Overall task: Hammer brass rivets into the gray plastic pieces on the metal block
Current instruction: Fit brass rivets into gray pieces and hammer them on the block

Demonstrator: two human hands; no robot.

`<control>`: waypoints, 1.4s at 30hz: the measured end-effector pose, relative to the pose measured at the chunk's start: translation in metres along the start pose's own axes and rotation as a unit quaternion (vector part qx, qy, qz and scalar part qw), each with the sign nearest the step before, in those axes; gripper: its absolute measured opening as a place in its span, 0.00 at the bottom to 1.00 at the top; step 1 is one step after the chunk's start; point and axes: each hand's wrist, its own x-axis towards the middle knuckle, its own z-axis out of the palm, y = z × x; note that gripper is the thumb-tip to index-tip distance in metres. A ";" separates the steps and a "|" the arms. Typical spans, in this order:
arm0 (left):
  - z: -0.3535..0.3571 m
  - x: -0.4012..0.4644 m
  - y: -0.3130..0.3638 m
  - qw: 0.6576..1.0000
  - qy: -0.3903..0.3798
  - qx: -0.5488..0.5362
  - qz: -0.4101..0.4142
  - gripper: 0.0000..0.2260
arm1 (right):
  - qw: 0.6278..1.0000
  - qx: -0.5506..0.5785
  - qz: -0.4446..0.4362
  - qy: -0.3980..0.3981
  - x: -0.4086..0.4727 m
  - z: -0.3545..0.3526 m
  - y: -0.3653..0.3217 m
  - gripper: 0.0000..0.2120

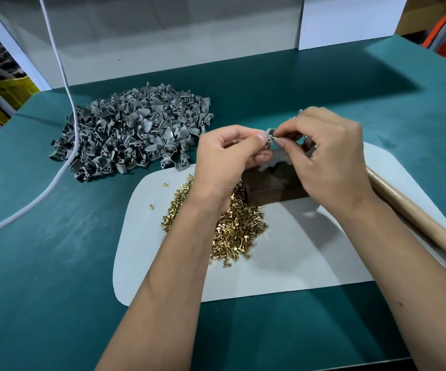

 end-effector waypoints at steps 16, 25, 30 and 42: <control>-0.009 0.003 -0.002 0.998 -0.055 -0.039 0.001 0.16 | 0.998 0.021 0.044 -0.030 -0.001 0.001 -0.003 0.04; -0.009 0.003 -0.007 0.998 -0.055 -0.009 0.014 0.15 | 0.998 0.012 0.039 -0.041 -0.001 -0.002 0.000 0.03; -0.009 0.002 -0.006 0.998 -0.054 -0.001 0.017 0.14 | 0.998 0.020 0.046 -0.041 -0.002 -0.002 0.000 0.03; 0.000 0.004 -0.009 0.957 -0.019 0.249 0.147 0.08 | 0.994 0.028 0.054 -0.086 0.006 -0.017 0.012 0.06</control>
